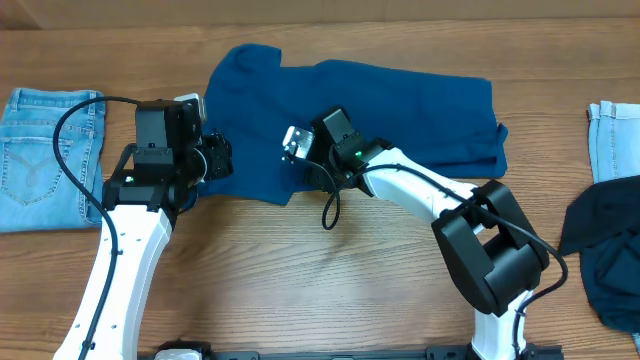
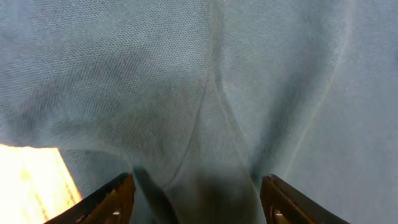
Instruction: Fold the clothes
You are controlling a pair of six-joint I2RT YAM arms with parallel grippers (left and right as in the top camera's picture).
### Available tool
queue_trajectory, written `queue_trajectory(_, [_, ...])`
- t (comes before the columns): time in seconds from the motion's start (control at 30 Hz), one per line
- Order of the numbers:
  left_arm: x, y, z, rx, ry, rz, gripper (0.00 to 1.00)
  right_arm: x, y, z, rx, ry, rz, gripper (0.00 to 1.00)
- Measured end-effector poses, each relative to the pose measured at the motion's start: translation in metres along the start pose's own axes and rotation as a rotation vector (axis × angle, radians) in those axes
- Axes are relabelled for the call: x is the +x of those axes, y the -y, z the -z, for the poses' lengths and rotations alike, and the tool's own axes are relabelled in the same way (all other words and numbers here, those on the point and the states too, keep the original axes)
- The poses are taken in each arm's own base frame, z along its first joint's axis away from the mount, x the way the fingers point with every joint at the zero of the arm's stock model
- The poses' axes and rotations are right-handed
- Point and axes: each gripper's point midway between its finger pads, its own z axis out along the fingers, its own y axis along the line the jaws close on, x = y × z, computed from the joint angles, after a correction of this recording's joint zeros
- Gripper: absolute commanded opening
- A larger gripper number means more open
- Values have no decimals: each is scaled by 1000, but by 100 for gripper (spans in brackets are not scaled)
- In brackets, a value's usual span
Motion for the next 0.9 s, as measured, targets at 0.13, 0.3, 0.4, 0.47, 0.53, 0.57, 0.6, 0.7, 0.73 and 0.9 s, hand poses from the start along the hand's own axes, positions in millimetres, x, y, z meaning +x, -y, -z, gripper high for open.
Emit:
queue_trajectory(0.13, [1, 0, 0, -1, -3, 1, 47, -15, 10, 0, 40, 62, -10, 4])
queue_trajectory(0.3, [3, -1, 0, -3, -11, 1, 47, -26, 19, 1, 74, 110, -80, 4])
queue_trajectory(0.4, [4, -1, 0, -4, -15, 3, 47, -44, 45, 7, 192, 187, -103, 4])
queue_trajectory(0.47, [8, -2, 0, -8, -33, 5, 47, -52, 70, 14, 265, 243, -130, 4])
queue_trajectory(0.53, [12, -3, 0, -13, -50, 7, 47, -43, 101, 17, 329, 272, -181, 30])
queue_trajectory(0.57, [12, -3, 0, -13, -50, 7, 47, -28, 116, 15, 344, 257, -214, 73])
queue_trajectory(0.6, [12, -3, 0, -13, -50, 7, 47, -17, 122, 12, 340, 240, -232, 100])
queue_trajectory(0.7, [12, -3, 0, -13, -49, 7, 47, 13, 127, 5, 309, 174, -288, 100])
queue_trajectory(0.73, [12, -3, 0, -13, -49, 7, 47, 15, 121, 3, 287, 161, -292, 100])
queue_trajectory(0.9, [13, -11, 1, -58, -51, 7, 51, 23, 84, -4, 182, 71, -364, 100])
